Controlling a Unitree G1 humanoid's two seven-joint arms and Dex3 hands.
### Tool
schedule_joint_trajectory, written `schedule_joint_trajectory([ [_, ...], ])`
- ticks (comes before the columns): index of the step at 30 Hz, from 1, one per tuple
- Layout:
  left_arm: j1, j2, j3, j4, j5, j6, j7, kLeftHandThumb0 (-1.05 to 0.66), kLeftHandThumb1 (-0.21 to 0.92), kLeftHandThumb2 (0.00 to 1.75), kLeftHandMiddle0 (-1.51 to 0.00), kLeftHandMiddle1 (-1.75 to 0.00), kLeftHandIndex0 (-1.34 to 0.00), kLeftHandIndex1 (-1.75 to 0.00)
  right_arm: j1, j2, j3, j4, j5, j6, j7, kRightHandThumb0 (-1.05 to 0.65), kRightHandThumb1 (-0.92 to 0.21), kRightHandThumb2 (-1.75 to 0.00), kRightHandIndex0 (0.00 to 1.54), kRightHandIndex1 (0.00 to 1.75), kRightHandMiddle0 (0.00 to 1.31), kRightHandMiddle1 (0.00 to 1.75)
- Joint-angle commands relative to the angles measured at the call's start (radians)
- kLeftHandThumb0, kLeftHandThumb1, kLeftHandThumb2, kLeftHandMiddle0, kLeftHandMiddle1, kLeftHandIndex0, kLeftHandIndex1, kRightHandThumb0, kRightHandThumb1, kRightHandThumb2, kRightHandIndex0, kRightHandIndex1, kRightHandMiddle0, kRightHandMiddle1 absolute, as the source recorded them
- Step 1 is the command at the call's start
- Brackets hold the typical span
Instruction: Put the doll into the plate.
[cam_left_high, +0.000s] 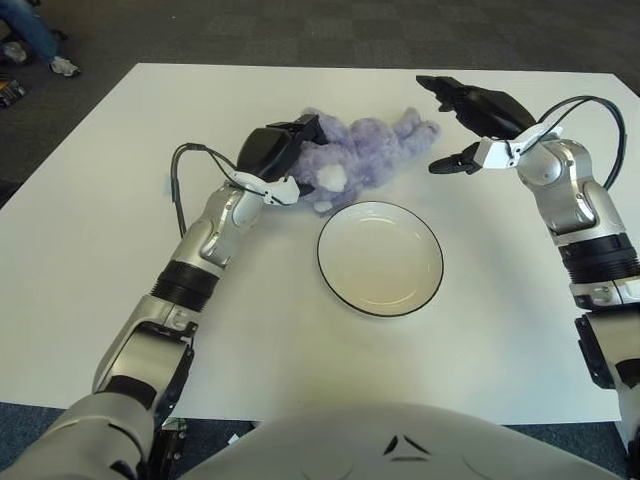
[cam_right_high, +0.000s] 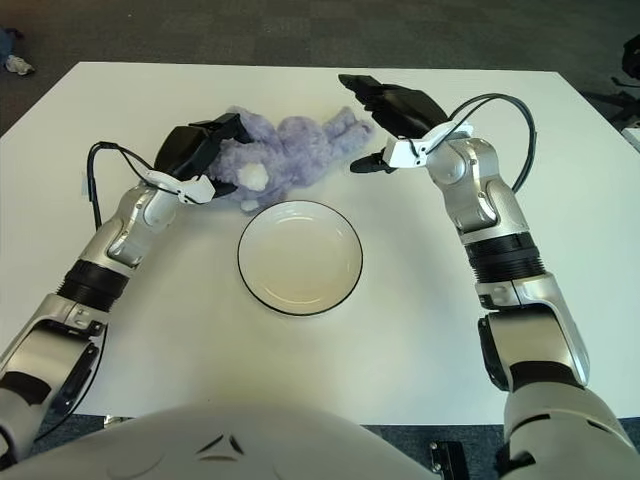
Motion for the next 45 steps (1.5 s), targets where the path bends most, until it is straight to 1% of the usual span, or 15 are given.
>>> schedule_joint_trajectory([
  [1, -0.025, -0.012, -0.016, 0.024, 0.007, -0.014, 0.016, -0.01, 0.02, 1.59, -0.75, -1.67, -0.75, -1.65, -0.055, 0.019, 0.013, 0.076, 0.027, -0.052, -0.007, -0.76, -0.44, -0.72, 0.46, 1.70, 0.00, 0.34],
  [4, -0.029, -0.020, -0.019, 0.032, 0.010, -0.015, 0.023, -0.01, 0.02, 1.59, -0.75, -1.67, -0.75, -1.65, -0.075, 0.025, 0.019, 0.121, 0.030, -0.083, -0.010, -0.75, -0.42, -0.73, 0.52, 1.73, 0.00, 0.41],
  [10, -0.037, -0.035, -0.029, 0.035, 0.028, -0.002, 0.034, -0.01, 0.03, 1.58, -0.74, -1.68, -0.74, -1.65, -0.110, 0.034, 0.034, 0.201, 0.036, -0.135, 0.001, -0.75, -0.41, -0.73, 0.54, 1.74, 0.00, 0.44],
  [11, -0.042, -0.041, -0.034, 0.034, 0.039, 0.009, 0.038, -0.01, 0.03, 1.58, -0.74, -1.68, -0.74, -1.65, -0.129, 0.040, 0.048, 0.241, 0.035, -0.157, 0.007, -0.75, -0.41, -0.73, 0.54, 1.75, 0.00, 0.44],
  [13, -0.048, -0.049, -0.041, 0.034, 0.055, 0.022, 0.046, -0.01, 0.04, 1.57, -0.74, -1.68, -0.74, -1.65, -0.155, 0.048, 0.067, 0.297, 0.034, -0.191, 0.013, -0.74, -0.41, -0.73, 0.53, 1.75, 0.00, 0.36],
  [17, -0.057, -0.056, -0.048, 0.037, 0.066, 0.027, 0.060, -0.01, 0.04, 1.57, -0.74, -1.68, -0.74, -1.65, -0.181, 0.054, 0.086, 0.359, 0.030, -0.236, 0.007, -0.72, -0.41, -0.73, 0.51, 1.75, 0.00, 0.29],
  [27, -0.066, -0.063, -0.056, 0.039, 0.064, 0.012, 0.064, -0.01, 0.04, 1.56, -0.74, -1.67, -0.74, -1.65, -0.232, 0.081, 0.130, 0.461, 0.017, -0.258, 0.018, -0.71, -0.40, -0.74, 0.37, 1.75, 0.00, 0.19],
  [28, -0.068, -0.064, -0.057, 0.039, 0.063, 0.012, 0.063, -0.01, 0.04, 1.56, -0.74, -1.67, -0.74, -1.65, -0.235, 0.086, 0.133, 0.468, 0.019, -0.255, 0.021, -0.70, -0.38, -0.76, 0.25, 1.73, 0.00, 0.18],
  [31, -0.071, -0.067, -0.058, 0.042, 0.062, 0.012, 0.062, -0.01, 0.04, 1.56, -0.73, -1.67, -0.74, -1.65, -0.240, 0.099, 0.139, 0.480, 0.023, -0.242, 0.029, -0.69, -0.34, -0.83, 0.10, 1.53, 0.00, 0.16],
  [32, -0.074, -0.069, -0.059, 0.044, 0.062, 0.013, 0.062, -0.01, 0.04, 1.56, -0.73, -1.67, -0.74, -1.65, -0.242, 0.106, 0.140, 0.483, 0.026, -0.230, 0.038, -0.66, -0.31, -0.85, 0.07, 1.25, 0.00, 0.17],
  [33, -0.075, -0.071, -0.059, 0.045, 0.063, 0.014, 0.062, -0.01, 0.04, 1.56, -0.73, -1.67, -0.74, -1.65, -0.243, 0.111, 0.141, 0.485, 0.029, -0.221, 0.044, -0.65, -0.30, -0.86, 0.06, 1.12, 0.00, 0.18],
  [34, -0.076, -0.071, -0.059, 0.046, 0.063, 0.014, 0.062, -0.01, 0.05, 1.56, -0.73, -1.67, -0.74, -1.64, -0.243, 0.114, 0.141, 0.486, 0.031, -0.216, 0.048, -0.64, -0.29, -0.88, 0.06, 0.94, 0.00, 0.19],
  [37, -0.081, -0.079, -0.063, 0.054, 0.067, 0.019, 0.069, -0.01, 0.05, 1.56, -0.74, -1.67, -0.74, -1.64, -0.245, 0.128, 0.147, 0.494, 0.026, -0.191, 0.053, -0.63, -0.27, -0.91, 0.05, 0.66, 0.00, 0.21],
  [40, -0.087, -0.088, -0.065, 0.064, 0.074, 0.026, 0.076, -0.01, 0.03, 1.57, -0.75, -1.66, -0.75, -1.64, -0.253, 0.147, 0.162, 0.519, 0.004, -0.166, 0.036, -0.63, -0.27, -0.91, 0.05, 0.52, 0.00, 0.21],
  [45, -0.091, -0.094, -0.069, 0.063, 0.077, 0.040, 0.074, -0.01, 0.03, 1.57, -0.76, -1.66, -0.76, -1.63, -0.261, 0.152, 0.176, 0.542, -0.019, -0.160, 0.001, -0.64, -0.28, -0.90, 0.03, 0.44, 0.00, 0.19],
])
